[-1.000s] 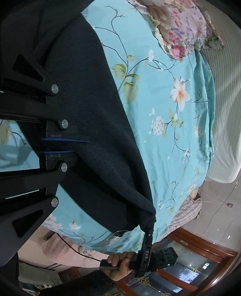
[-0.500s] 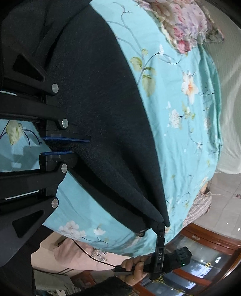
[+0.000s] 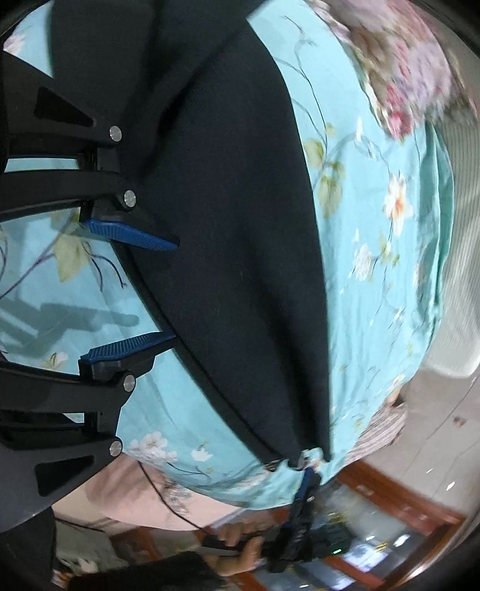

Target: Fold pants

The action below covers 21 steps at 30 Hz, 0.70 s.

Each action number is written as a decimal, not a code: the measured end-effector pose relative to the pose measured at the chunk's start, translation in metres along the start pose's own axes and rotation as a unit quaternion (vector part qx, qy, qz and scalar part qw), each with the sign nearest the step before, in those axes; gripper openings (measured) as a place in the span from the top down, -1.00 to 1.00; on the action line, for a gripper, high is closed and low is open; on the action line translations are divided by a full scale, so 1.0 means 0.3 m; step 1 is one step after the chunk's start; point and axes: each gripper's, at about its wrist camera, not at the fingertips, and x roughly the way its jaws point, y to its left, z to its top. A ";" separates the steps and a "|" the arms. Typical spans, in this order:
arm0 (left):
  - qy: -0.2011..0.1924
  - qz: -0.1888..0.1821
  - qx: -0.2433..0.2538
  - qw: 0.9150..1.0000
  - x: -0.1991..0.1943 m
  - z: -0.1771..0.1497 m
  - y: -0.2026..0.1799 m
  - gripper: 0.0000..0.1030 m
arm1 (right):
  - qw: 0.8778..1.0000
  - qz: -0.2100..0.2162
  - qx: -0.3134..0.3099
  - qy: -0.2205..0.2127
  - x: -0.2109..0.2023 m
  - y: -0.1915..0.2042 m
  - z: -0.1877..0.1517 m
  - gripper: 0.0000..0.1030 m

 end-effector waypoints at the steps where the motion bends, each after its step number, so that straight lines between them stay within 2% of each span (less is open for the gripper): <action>1: -0.005 0.001 -0.012 1.000 -0.015 0.001 0.013 0.06 | 1.000 0.001 0.000 -0.008 -0.012 0.013 0.001 -0.16; 4: -0.022 0.011 -0.047 0.999 -0.062 0.002 0.061 -0.02 | 1.000 0.017 -0.003 -0.022 -0.023 0.066 0.007 -0.16; 9: -0.041 0.047 -0.097 0.993 -0.135 -0.002 0.154 -0.12 | 0.998 0.056 -0.015 -0.022 0.020 0.179 0.014 -0.16; 12: -0.050 0.066 -0.121 0.989 -0.175 0.003 0.205 -0.26 | 0.996 0.084 -0.023 -0.013 0.064 0.249 0.016 -0.16; 21: -0.050 0.139 -0.163 0.976 -0.251 0.048 0.350 -0.34 | 0.986 0.155 -0.059 0.026 0.214 0.483 -0.007 -0.16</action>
